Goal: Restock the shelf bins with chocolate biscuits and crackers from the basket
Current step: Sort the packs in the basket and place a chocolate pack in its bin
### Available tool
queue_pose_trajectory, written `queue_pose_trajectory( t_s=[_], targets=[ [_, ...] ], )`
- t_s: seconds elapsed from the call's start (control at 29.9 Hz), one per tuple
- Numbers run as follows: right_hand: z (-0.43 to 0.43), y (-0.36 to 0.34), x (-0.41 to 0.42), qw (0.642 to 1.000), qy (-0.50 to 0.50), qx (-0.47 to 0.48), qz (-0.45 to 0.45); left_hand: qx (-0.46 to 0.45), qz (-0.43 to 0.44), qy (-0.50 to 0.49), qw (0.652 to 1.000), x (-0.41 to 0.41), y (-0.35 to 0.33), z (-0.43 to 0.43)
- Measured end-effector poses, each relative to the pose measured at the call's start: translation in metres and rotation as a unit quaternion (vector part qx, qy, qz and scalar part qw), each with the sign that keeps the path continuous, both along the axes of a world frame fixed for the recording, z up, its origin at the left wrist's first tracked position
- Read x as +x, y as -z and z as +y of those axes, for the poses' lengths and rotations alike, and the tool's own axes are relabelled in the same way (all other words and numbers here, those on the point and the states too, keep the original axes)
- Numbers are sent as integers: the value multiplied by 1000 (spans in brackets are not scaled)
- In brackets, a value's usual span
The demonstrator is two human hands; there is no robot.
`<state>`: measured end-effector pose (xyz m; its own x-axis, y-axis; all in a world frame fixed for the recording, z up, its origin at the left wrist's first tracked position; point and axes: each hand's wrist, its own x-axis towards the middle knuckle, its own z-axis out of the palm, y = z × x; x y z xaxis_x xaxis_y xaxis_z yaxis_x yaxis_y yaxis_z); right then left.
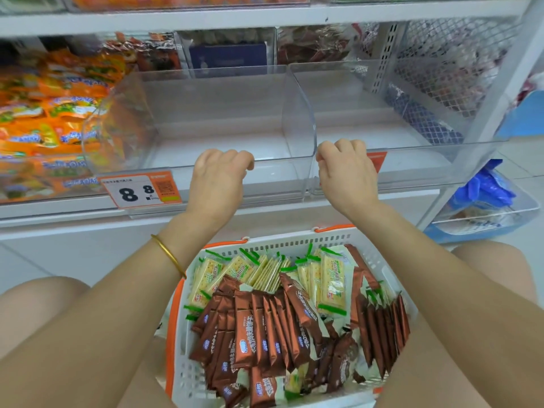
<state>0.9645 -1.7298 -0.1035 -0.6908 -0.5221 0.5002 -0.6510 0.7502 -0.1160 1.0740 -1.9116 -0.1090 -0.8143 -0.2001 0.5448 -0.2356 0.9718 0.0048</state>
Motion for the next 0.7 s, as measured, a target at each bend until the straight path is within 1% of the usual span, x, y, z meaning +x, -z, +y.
queue_pose_trajectory(
  t_s=[0.07, 0.13, 0.23, 0.3, 0.37, 0.43, 0.53, 0.63, 0.7],
  targets=[
    [-2, 1, 3, 1000, 9, 6, -7, -11, 1, -1, 1000, 0, 2, 0],
    [-2, 1, 9, 1000, 20, -16, 7, -30, 29, 5, 999, 4, 7, 3],
    [-5, 2, 25, 990, 20, -112, 83, -29, 92, 30, 995, 19, 17, 14],
    [-10, 9, 39, 980, -30, -166, 104, -24, 119, 56, 991, 34, 27, 21],
    [-19, 21, 53, 975, -100, -171, 99, -21, 105, 69, 992, 51, 42, 21],
    [-28, 36, 65, 976, -153, -139, 70, -5, 56, 63, 996, 66, 59, 16],
    [-40, 60, 83, 977, -205, -64, 6, 23, -18, 58, 998, 85, 77, 5],
    [-50, 80, 95, 975, -200, 29, -89, 30, -84, 36, 995, 100, 81, -5],
    [-54, 92, 100, 967, -189, 86, -146, 54, -140, 16, 989, 107, 81, -7]
  ],
)
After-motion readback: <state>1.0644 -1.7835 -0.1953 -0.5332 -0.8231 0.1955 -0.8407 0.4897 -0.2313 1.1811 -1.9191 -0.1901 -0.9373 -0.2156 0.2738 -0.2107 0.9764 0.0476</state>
